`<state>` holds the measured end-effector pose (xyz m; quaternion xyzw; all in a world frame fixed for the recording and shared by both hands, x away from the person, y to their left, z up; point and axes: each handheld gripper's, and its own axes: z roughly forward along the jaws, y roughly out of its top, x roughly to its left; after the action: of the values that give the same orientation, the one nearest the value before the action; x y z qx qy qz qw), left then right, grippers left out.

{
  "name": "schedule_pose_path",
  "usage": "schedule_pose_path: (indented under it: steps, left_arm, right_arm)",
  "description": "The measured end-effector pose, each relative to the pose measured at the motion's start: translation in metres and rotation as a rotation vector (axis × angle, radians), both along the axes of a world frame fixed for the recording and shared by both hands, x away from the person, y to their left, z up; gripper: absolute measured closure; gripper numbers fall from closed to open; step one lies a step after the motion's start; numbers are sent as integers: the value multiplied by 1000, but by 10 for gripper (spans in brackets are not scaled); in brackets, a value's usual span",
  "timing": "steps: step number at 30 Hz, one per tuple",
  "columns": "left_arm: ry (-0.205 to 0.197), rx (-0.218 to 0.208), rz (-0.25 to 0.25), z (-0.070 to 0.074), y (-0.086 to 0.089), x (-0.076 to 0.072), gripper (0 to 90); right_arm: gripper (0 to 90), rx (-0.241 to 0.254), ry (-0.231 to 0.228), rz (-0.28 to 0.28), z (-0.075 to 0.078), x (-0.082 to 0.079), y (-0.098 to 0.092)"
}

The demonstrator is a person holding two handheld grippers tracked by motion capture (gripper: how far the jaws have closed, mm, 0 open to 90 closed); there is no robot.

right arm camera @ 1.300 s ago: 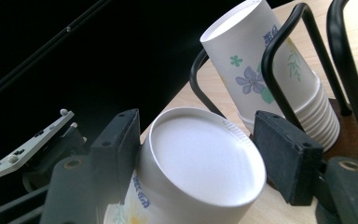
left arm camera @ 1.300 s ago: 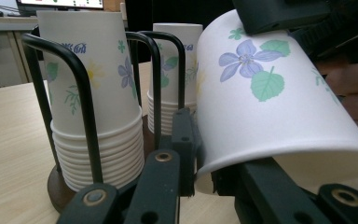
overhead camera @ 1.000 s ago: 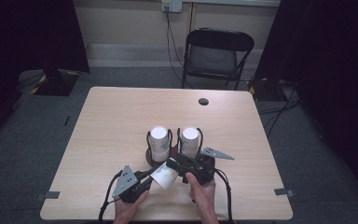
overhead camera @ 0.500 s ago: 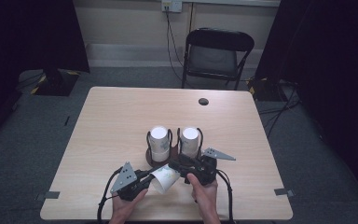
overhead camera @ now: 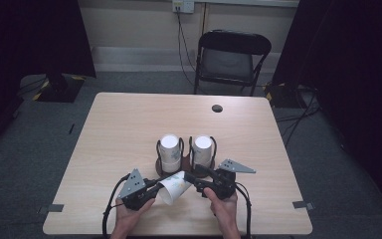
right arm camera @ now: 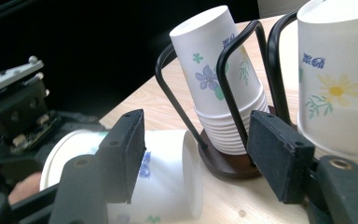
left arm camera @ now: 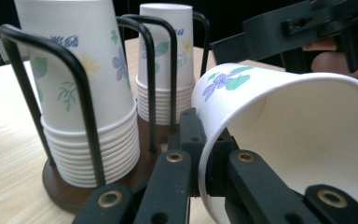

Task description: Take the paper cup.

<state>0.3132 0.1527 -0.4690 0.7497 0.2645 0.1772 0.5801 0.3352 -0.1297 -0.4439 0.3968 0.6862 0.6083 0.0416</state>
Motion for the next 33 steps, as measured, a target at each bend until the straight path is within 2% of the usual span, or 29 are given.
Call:
schedule_pose_path:
  steps: [9,11,12,13,14,15,20,22,24,25,26,28,29,31,33]
  left_arm:
    - [34,49,-37,5,2,9,892]
    - [44,60,-42,5,2,11,891]
    - [66,57,-61,6,2,14,891]
    - [67,69,-68,6,2,15,891]
    - [73,86,-82,5,0,17,891]
    - [75,93,-91,6,-1,17,891]
    - [77,106,-100,9,-3,19,890]
    - [92,108,-102,11,-2,21,890]
    - [99,124,-105,14,-2,22,889]
    - [103,131,-107,15,-2,22,889]
    - [110,155,-99,19,-2,23,889]
    - [115,159,-98,20,-3,23,890]
    - [119,162,-107,20,-3,23,890]
    - [139,178,-98,20,-4,24,890]
    - [151,174,-108,20,-4,24,891]
  right_arm:
    - [353,-76,-71,34,-1,-11,-7]
    - [342,-86,-71,45,-1,-12,-8]
    - [342,-86,-71,45,-1,-12,-8]
    - [330,-98,-73,70,-2,-13,-8]
    - [310,-137,-99,81,-1,-17,-7]
    - [304,-152,-114,89,-1,-19,-7]
    - [265,-206,-161,121,-2,-24,-3]
    - [233,-224,-178,141,-2,-26,-1]
    - [212,-226,-192,158,-1,-27,0]
    - [197,-245,-215,169,0,-28,2]
    - [189,-253,-225,177,1,-28,2]
    - [189,-264,-233,184,2,-28,4]
    - [189,-308,-261,204,3,-30,9]
    - [189,-322,-270,213,4,-30,11]
    - [187,-389,-307,236,4,-32,19]
